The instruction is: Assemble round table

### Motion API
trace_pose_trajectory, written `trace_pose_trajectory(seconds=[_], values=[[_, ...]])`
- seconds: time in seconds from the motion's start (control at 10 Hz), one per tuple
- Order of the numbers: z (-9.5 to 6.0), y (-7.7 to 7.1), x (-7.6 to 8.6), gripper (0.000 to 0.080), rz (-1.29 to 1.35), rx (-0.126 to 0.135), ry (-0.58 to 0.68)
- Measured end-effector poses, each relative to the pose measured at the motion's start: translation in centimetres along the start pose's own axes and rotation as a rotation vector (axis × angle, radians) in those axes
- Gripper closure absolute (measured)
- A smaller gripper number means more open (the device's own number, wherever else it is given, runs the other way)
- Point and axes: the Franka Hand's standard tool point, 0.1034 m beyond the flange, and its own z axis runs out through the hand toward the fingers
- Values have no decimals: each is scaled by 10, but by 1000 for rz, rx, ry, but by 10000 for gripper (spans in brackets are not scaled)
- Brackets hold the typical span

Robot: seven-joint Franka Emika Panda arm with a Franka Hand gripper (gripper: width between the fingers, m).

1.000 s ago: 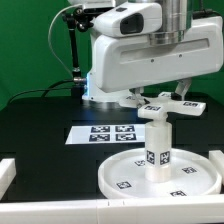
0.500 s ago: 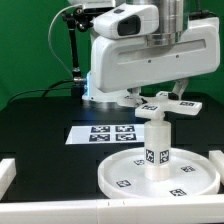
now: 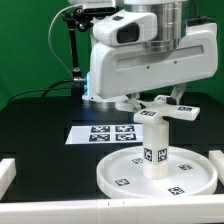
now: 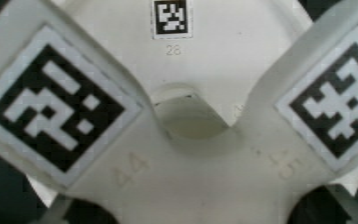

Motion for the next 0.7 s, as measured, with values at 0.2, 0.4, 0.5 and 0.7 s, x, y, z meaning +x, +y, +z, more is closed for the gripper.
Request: trace_pose_trajectory(seconds=[0.2, 0.4, 0.5, 0.7], values=[[5, 1, 0, 348, 1, -1, -2], [6, 5, 1, 348, -14, -4, 4], [6, 6, 3, 348, -20, -8, 14], [6, 6, 3, 348, -19, -8, 14]])
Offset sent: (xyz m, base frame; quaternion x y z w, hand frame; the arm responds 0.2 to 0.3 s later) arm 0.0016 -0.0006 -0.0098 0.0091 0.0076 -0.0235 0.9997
